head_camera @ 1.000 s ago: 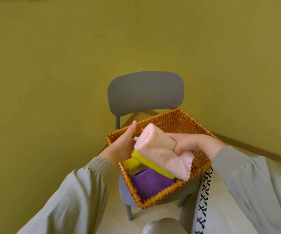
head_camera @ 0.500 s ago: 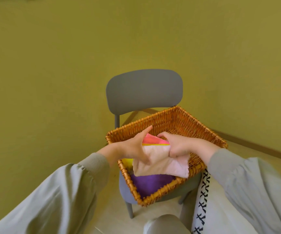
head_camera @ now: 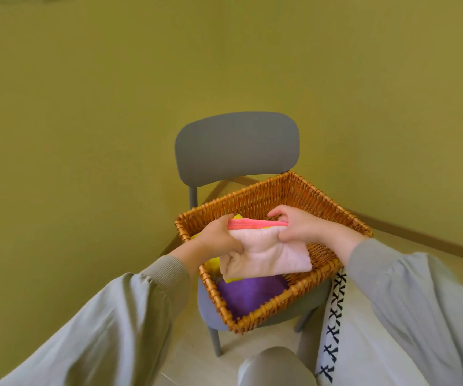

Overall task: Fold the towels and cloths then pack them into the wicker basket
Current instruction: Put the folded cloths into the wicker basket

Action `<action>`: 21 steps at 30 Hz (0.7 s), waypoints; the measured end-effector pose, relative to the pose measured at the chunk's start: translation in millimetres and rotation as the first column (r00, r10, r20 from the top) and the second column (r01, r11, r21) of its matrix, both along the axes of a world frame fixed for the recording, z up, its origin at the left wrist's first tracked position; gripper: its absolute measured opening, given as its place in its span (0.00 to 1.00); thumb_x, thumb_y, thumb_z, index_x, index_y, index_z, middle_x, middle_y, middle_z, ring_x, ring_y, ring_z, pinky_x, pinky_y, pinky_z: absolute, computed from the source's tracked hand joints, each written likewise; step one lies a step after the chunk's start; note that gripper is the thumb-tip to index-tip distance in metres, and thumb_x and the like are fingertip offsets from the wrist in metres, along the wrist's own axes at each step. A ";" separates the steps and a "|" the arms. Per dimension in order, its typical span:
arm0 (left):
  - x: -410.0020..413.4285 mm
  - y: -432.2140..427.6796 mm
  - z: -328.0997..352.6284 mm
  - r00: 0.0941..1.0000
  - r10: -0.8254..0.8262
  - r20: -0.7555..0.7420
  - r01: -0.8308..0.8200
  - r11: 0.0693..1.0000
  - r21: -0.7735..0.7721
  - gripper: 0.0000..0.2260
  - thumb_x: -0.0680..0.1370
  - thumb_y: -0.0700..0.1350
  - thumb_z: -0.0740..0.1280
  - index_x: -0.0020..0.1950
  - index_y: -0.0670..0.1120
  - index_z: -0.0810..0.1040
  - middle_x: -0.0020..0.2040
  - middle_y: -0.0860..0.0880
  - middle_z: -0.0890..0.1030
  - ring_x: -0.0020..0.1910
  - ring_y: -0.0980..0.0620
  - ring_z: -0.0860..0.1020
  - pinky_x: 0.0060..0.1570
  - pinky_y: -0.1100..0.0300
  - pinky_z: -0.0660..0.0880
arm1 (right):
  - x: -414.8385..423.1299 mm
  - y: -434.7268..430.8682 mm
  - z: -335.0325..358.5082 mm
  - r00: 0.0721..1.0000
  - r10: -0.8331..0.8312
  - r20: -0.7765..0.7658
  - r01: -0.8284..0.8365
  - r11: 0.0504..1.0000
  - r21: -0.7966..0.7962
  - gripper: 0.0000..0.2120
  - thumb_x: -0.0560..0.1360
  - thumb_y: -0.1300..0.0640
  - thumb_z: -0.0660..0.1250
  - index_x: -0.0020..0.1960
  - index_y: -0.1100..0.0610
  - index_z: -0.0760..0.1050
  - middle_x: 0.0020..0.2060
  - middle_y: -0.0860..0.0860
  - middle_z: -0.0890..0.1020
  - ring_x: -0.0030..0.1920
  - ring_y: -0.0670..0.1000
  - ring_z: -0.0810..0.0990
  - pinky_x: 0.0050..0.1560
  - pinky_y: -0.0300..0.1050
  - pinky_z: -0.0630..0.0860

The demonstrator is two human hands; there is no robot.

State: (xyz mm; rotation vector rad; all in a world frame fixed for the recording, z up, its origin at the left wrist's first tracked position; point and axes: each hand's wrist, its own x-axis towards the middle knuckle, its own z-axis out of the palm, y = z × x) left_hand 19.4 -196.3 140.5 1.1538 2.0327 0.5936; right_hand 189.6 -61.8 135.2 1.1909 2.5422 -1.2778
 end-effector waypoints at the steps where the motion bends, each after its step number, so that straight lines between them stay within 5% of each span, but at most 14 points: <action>1: 0.9 -2.1 -3.5 0.999 0.034 0.032 -0.033 0.999 -0.008 0.40 0.68 0.40 0.74 0.76 0.47 0.58 0.70 0.46 0.68 0.67 0.47 0.68 0.61 0.58 0.70 | 0.5 0.5 -4.4 0.997 -0.061 -0.037 0.058 0.996 -0.071 0.27 0.68 0.62 0.67 0.65 0.49 0.68 0.55 0.51 0.76 0.54 0.50 0.77 0.49 0.43 0.76; 6: 1.6 -11.0 -21.6 0.931 0.172 0.323 -0.101 0.970 -0.223 0.32 0.72 0.41 0.71 0.74 0.48 0.63 0.67 0.45 0.69 0.63 0.45 0.72 0.62 0.51 0.73 | 0.4 -2.6 -32.5 0.970 -0.240 -0.034 0.226 0.947 -0.228 0.20 0.71 0.58 0.68 0.61 0.47 0.73 0.54 0.51 0.75 0.51 0.52 0.78 0.48 0.47 0.77; 12: 10.4 -6.9 -23.0 0.955 0.085 0.283 0.043 0.908 -0.416 0.19 0.76 0.45 0.65 0.65 0.41 0.69 0.57 0.43 0.76 0.52 0.45 0.76 0.51 0.55 0.76 | -5.2 -2.1 -58.1 0.966 -0.254 0.053 0.257 0.908 -0.332 0.15 0.74 0.57 0.69 0.61 0.51 0.75 0.55 0.52 0.77 0.54 0.53 0.76 0.55 0.47 0.74; 14: 15.6 -7.6 -20.3 0.976 -0.203 0.075 0.214 0.861 -0.460 0.19 0.77 0.49 0.63 0.66 0.44 0.68 0.59 0.43 0.75 0.52 0.45 0.76 0.46 0.55 0.72 | -9.8 -3.9 -65.2 0.975 -0.208 0.075 0.221 0.930 -0.294 0.13 0.75 0.57 0.68 0.59 0.50 0.75 0.58 0.53 0.77 0.57 0.54 0.76 0.60 0.49 0.74; 15: 18.2 -8.5 -20.5 0.912 -0.392 -0.125 0.286 0.822 -0.493 0.21 0.77 0.52 0.63 0.68 0.45 0.67 0.62 0.43 0.73 0.56 0.44 0.75 0.48 0.54 0.71 | -13.5 -6.2 -68.4 0.980 -0.172 0.094 0.192 0.945 -0.264 0.13 0.75 0.57 0.67 0.59 0.49 0.75 0.59 0.52 0.77 0.58 0.54 0.75 0.61 0.50 0.73; 18: 30.9 -12.1 -20.8 0.446 -0.628 -0.638 0.385 0.778 -0.497 0.26 0.76 0.56 0.66 0.70 0.47 0.66 0.64 0.44 0.67 0.64 0.42 0.67 0.55 0.51 0.69 | -25.2 -17.4 -75.2 0.987 -0.087 0.133 0.109 0.979 -0.171 0.14 0.75 0.56 0.66 0.60 0.49 0.73 0.58 0.52 0.76 0.56 0.52 0.75 0.55 0.46 0.72; 19: 34.3 -11.4 -23.8 0.395 -0.613 -0.685 0.418 0.783 -0.460 0.25 0.76 0.55 0.66 0.69 0.46 0.67 0.63 0.44 0.68 0.63 0.42 0.68 0.54 0.51 0.69 | -28.2 -20.5 -78.8 0.988 -0.070 0.136 0.090 0.985 -0.145 0.14 0.75 0.56 0.66 0.59 0.49 0.72 0.58 0.53 0.76 0.55 0.52 0.75 0.53 0.45 0.72; 21: 37.9 -9.7 -30.2 0.473 -0.637 -0.609 0.454 0.769 -0.451 0.18 0.78 0.52 0.63 0.64 0.44 0.72 0.60 0.43 0.74 0.59 0.43 0.73 0.48 0.53 0.70 | -31.7 -27.4 -84.3 0.986 -0.029 0.165 0.050 0.991 -0.121 0.14 0.75 0.54 0.66 0.59 0.49 0.70 0.58 0.54 0.75 0.54 0.52 0.73 0.52 0.47 0.73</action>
